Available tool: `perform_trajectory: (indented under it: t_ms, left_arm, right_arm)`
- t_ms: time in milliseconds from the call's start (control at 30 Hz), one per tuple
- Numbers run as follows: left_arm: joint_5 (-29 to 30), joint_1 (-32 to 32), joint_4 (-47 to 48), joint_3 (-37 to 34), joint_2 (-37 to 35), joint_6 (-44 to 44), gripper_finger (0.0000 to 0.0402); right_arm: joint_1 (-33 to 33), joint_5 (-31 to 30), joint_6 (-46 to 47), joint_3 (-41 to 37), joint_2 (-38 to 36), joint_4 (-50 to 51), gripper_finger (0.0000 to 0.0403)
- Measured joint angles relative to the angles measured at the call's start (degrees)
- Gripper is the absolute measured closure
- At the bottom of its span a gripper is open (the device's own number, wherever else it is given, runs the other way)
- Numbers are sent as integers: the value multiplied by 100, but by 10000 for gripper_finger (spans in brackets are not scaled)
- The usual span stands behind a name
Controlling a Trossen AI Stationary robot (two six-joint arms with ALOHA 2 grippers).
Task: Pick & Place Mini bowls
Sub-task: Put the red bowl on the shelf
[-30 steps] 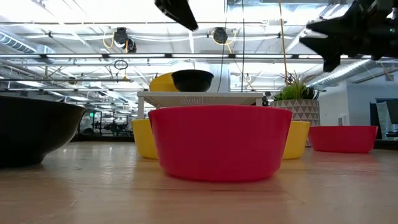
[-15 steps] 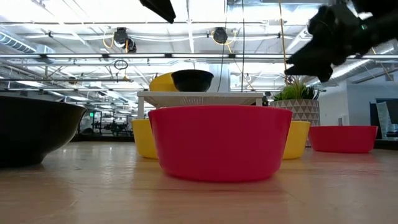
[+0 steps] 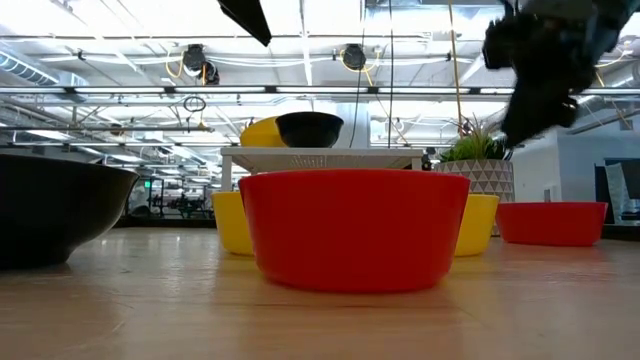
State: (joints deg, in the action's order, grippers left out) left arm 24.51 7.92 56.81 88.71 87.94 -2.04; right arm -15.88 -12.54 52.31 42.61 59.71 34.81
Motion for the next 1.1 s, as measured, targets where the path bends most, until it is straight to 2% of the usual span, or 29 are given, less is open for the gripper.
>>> perform_trajectory:
  t_ms: [133,367,600,933,1100]
  left_arm:
    - [-2,0,-6,0,0,-11,213]
    - [0,0,-292,0,0,-225,213]
    - [-44,0,-421,0,0,-240,213]
    - [-48,0,-443,0,0,-230,213]
    - [-48,0,-442,0,0,-221,213]
  right_arm:
    - [1,219,252,0,171,516,232]
    - [2,215,-17,0,416,974,232]
    - [6,-121,-691,-86,773,952,232]
    - [50,-89,-1191,-553,1031,289,232]
    - [50,-79,-1332,-568,1031,264,264]
